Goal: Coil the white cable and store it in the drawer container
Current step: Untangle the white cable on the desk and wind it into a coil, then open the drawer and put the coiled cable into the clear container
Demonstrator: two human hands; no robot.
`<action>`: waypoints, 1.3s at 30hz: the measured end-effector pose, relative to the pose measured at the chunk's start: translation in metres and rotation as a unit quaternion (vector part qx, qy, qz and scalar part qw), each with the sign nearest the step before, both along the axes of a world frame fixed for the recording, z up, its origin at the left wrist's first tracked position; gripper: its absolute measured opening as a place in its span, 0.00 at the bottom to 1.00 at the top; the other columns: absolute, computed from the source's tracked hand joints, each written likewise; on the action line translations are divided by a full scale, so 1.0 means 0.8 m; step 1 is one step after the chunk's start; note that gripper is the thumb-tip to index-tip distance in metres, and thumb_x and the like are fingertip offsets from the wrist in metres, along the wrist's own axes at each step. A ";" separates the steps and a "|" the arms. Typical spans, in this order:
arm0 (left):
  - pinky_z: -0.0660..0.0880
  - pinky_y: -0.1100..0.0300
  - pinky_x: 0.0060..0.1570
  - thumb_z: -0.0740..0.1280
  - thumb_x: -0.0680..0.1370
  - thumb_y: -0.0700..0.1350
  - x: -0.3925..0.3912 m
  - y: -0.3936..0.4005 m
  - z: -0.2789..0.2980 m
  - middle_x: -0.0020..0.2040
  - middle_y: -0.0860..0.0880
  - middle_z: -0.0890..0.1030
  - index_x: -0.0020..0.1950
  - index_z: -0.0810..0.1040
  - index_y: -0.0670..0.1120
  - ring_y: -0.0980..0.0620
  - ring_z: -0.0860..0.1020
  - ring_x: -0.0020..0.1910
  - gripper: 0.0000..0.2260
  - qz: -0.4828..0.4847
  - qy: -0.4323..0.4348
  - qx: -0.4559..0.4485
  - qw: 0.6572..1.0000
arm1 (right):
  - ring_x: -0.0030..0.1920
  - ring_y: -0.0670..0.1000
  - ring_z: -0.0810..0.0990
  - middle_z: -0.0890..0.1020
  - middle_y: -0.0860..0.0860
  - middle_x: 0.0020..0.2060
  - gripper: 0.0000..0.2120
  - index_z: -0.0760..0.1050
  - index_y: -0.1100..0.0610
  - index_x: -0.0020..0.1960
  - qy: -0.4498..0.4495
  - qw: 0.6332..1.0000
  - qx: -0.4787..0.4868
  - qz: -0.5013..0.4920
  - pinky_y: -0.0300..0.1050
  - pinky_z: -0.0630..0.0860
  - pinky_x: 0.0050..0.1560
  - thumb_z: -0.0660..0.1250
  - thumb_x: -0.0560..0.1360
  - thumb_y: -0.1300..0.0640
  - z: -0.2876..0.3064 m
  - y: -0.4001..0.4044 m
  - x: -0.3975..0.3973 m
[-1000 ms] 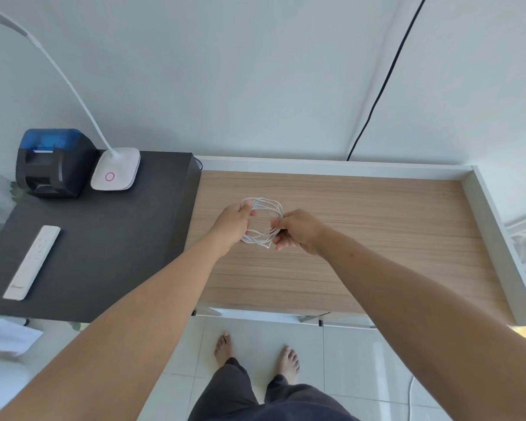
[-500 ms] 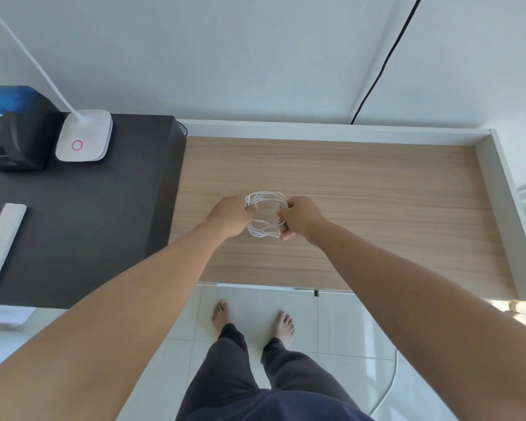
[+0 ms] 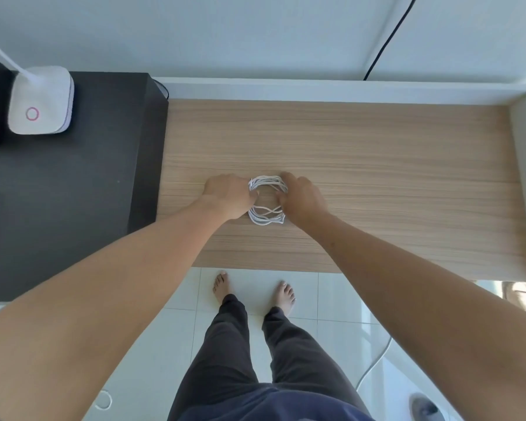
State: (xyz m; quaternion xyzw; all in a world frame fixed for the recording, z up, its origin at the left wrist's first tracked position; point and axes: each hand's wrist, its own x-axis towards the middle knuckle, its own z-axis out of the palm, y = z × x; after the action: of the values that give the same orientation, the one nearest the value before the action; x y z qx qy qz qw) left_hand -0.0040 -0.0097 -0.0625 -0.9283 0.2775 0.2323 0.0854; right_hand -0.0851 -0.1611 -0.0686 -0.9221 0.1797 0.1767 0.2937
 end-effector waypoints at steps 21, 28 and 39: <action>0.75 0.54 0.45 0.55 0.79 0.62 -0.026 0.034 0.034 0.46 0.46 0.81 0.46 0.78 0.46 0.43 0.79 0.46 0.22 0.168 0.077 -0.080 0.980 | 0.62 0.62 0.75 0.76 0.62 0.63 0.22 0.69 0.61 0.69 0.001 1.000 0.017 -0.022 0.53 0.71 0.58 0.57 0.82 0.47 0.022 -0.013 -0.032; 0.76 0.52 0.46 0.57 0.79 0.54 -0.062 0.064 0.038 0.42 0.43 0.81 0.46 0.77 0.39 0.43 0.79 0.43 0.20 0.261 0.085 -0.175 0.946 | 0.64 0.62 0.74 0.76 0.61 0.65 0.22 0.70 0.61 0.69 -0.020 0.997 -0.007 -0.075 0.52 0.71 0.59 0.59 0.81 0.49 0.029 0.005 -0.051; 0.67 0.64 0.24 0.58 0.75 0.48 -0.161 0.144 -0.004 0.24 0.54 0.77 0.32 0.78 0.48 0.57 0.74 0.24 0.15 0.354 0.093 -0.409 0.836 | 0.33 0.55 0.77 0.77 0.49 0.29 0.10 0.72 0.52 0.32 -0.065 0.968 0.011 -0.242 0.41 0.68 0.30 0.60 0.71 0.55 0.041 0.073 -0.192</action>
State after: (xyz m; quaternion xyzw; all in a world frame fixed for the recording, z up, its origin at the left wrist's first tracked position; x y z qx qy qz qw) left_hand -0.1325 0.1051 -0.0654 -0.8874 0.0068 0.1975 -0.4165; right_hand -0.2384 -0.1029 -0.0359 -0.8574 0.3762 0.0415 0.3487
